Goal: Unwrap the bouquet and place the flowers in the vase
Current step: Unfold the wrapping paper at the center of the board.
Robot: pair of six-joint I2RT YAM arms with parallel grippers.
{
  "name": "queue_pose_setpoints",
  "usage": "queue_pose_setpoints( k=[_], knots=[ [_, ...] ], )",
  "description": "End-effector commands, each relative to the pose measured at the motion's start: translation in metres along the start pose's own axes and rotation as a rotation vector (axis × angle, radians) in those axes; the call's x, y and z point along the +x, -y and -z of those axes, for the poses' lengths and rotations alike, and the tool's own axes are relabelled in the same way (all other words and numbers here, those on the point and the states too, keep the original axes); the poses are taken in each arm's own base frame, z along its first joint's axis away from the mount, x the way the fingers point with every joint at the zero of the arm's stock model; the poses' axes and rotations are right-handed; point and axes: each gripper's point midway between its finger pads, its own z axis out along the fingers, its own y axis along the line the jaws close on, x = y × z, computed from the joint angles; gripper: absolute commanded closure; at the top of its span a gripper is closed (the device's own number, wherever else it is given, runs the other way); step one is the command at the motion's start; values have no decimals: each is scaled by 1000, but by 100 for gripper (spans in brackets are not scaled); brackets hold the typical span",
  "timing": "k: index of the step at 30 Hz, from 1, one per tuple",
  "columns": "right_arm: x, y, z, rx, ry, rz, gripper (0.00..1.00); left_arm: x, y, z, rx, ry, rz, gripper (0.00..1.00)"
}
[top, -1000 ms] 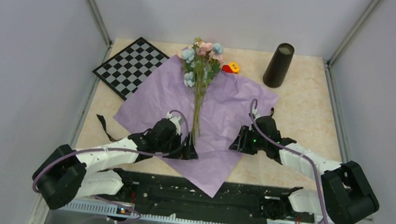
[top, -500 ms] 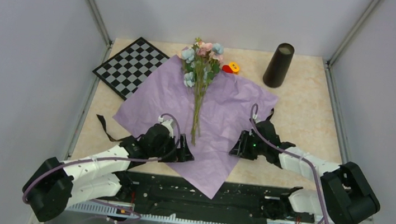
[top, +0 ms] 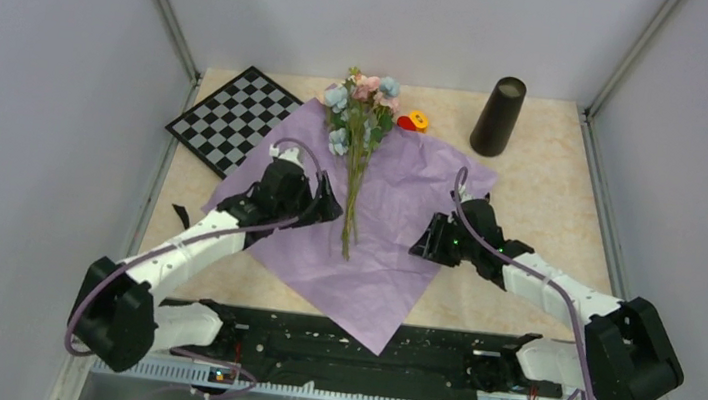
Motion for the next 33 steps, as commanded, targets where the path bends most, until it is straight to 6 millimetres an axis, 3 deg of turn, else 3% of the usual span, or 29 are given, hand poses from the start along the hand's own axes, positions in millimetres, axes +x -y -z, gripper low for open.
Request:
queue_pose_setpoints(
  k=[1, 9, 14, 24, 33],
  knots=[
    [-34, -30, 8, -53, 88, 36, 60, -48, 2, -18, -38, 88, -18, 1],
    [-49, -44, 12, -83, 116, 56, 61, -94, -8, -78, -167, 98, -53, 2],
    [-51, -47, 13, -89, 121, 55, 61, -111, -14, -110, -223, 121, -76, 14],
    [-45, -43, 10, -85, 99, 64, 61, -116, -19, -143, -231, 93, -85, 53],
    [-43, -43, 10, -90, 88, 80, 62, -114, -17, -164, -203, 57, -69, 58]
  ],
)
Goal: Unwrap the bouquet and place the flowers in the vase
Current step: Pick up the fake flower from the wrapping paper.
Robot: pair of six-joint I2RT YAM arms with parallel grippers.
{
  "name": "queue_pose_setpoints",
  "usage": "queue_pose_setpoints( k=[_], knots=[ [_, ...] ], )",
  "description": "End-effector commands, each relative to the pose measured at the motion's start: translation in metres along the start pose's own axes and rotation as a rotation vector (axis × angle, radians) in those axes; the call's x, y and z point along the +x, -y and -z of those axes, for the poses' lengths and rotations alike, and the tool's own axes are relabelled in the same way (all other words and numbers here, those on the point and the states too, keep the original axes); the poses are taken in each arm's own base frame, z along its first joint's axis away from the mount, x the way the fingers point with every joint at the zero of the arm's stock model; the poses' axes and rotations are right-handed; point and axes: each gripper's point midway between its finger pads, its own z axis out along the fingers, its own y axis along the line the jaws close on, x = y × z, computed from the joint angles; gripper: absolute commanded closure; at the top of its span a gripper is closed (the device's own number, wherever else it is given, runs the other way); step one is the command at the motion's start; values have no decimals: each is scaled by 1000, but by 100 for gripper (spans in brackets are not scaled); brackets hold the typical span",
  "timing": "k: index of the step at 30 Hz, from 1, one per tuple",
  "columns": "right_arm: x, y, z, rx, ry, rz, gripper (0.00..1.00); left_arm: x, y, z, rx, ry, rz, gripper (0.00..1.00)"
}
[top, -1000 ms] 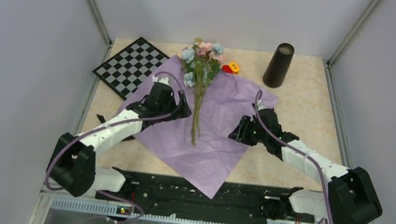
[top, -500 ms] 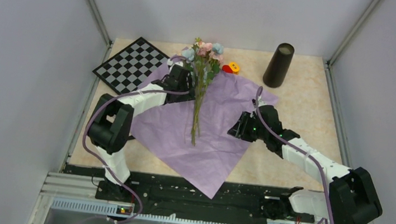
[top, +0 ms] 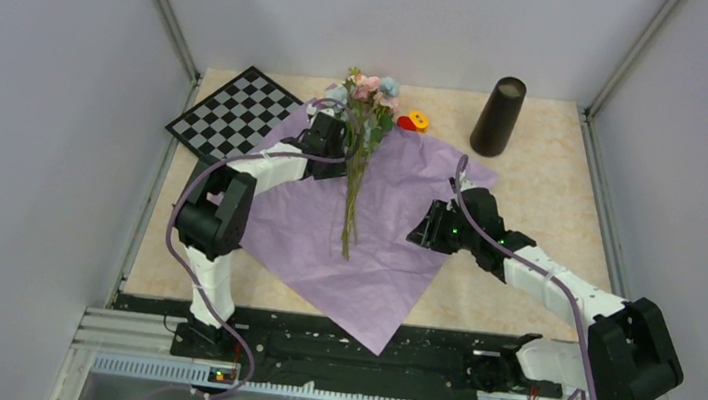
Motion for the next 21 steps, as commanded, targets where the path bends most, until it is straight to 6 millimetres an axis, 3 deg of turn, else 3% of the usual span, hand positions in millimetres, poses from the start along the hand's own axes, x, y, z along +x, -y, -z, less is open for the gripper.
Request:
queue_pose_setpoints(
  k=[1, 9, 19, 21],
  knots=[
    [-10, -16, 2, -40, 18, 32, 62, -20, 16, -6, 57, 41, 14, 60],
    [-9, -14, 3, -34, 18, 40, 62, -14, 1, -21, -8, 9, 30, 69],
    [-9, -13, 2, -32, 21, 41, 62, -12, -13, -27, -37, 29, 90, 100],
    [-8, -11, 1, -29, 16, 41, 62, -15, -13, -23, -31, 47, 103, 100]
  ],
)
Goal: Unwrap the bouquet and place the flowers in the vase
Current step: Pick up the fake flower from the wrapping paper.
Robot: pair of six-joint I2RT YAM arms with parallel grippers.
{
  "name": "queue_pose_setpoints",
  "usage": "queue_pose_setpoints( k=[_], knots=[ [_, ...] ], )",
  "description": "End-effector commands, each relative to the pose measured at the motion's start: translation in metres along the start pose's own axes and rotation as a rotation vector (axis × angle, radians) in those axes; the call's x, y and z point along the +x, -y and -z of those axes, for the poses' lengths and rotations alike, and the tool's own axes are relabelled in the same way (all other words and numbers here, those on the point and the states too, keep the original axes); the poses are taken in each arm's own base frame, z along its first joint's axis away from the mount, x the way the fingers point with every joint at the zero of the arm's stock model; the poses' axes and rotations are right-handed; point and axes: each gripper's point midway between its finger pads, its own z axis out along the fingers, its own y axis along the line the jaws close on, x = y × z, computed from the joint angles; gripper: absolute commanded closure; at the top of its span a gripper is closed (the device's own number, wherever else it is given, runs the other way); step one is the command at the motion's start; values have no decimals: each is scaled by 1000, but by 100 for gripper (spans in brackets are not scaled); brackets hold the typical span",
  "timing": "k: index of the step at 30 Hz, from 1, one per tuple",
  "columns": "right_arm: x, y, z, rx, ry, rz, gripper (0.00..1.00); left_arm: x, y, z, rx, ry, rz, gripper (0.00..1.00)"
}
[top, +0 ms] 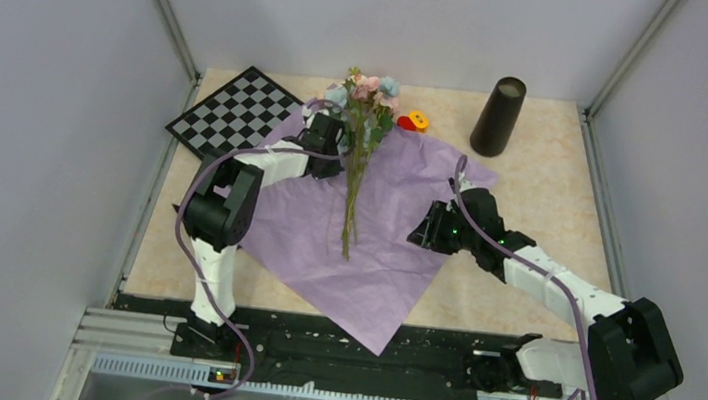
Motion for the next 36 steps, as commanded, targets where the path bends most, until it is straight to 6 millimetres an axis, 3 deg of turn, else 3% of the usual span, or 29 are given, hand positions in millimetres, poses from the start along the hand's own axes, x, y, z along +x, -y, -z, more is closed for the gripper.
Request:
queue_pose_setpoints(
  k=[1, 12, 19, 21, 25, 29, 36],
  knots=[
    [-9, -13, 1, -32, 21, 28, 62, -17, -1, 7, 13, 83, 54, 100],
    [-9, -11, 1, -30, 25, 26, 62, -38, -23, 67, -4, 281, 118, 100],
    [-19, -19, 4, -50, 58, 50, 62, -47, 0, 130, 218, 386, 65, 100],
    [-26, -29, 7, -92, 79, 75, 61, -49, 15, 160, 332, 417, 23, 100],
    [-43, -59, 17, -224, 140, 137, 51, -34, 48, 218, 620, 452, -107, 100],
    [-64, -101, 33, -387, 185, 190, 43, -1, 80, 274, 910, 441, -229, 100],
    [-103, -189, 89, -735, 241, 196, 40, 48, 113, 319, 1140, 367, -310, 100]
  ],
)
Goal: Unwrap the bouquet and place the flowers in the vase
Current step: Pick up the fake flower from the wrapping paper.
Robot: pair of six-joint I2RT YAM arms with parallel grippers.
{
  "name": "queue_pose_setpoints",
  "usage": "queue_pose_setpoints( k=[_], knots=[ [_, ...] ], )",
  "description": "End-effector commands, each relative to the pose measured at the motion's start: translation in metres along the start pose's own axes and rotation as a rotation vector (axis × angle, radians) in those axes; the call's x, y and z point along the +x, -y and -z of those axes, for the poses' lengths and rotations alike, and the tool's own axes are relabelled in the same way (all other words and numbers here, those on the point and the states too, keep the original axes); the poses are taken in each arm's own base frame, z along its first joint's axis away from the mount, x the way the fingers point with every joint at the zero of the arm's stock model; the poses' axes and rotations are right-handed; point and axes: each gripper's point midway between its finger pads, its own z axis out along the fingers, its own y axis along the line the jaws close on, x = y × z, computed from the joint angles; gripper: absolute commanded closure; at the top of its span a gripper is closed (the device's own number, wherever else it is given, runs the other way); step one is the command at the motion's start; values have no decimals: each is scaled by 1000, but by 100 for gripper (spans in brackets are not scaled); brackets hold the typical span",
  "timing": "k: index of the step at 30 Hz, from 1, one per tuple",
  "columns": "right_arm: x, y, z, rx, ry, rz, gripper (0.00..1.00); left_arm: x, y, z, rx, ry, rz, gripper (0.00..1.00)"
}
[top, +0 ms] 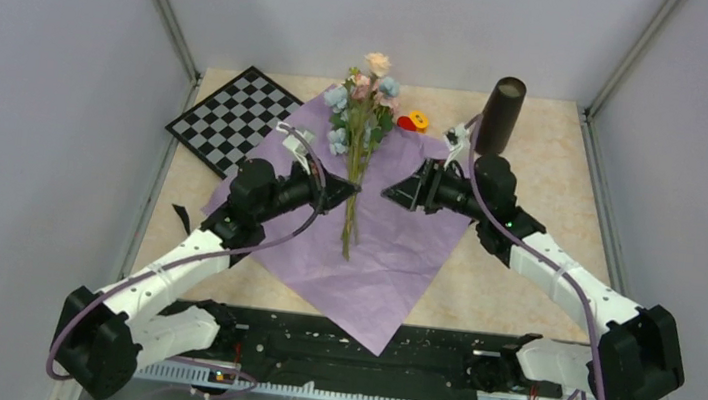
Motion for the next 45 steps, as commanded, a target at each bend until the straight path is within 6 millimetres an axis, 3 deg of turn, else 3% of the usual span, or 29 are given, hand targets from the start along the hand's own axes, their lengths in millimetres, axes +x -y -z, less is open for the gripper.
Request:
queue_pose_setpoints(
  k=[1, 3, 6, 18, 24, 33, 41, 45],
  knots=[
    [-57, -98, 16, -353, 124, 71, 40, 7, 53, 5, 224, -3, -26, 100],
    [-67, -115, 24, -418, 154, 79, 40, 10, 65, 6, 270, 4, -8, 100],
    [-72, -123, 27, -442, 156, 72, 41, 12, 79, 7, 319, 17, -2, 100],
    [-56, -134, 28, -481, 92, 63, 48, 18, 85, 0, 362, 35, 40, 100],
    [-48, -129, 22, -472, 67, 48, 52, 18, 86, 0, 369, 32, 43, 100],
    [-45, -140, 19, -534, 29, 43, 66, 20, 87, 1, 365, 19, 46, 100],
    [-38, -132, 7, -526, -4, 41, 75, 16, 92, 1, 368, 15, 46, 100],
    [-39, -134, 6, -528, -6, 53, 86, 17, 90, 1, 354, 12, 53, 100]
  ],
)
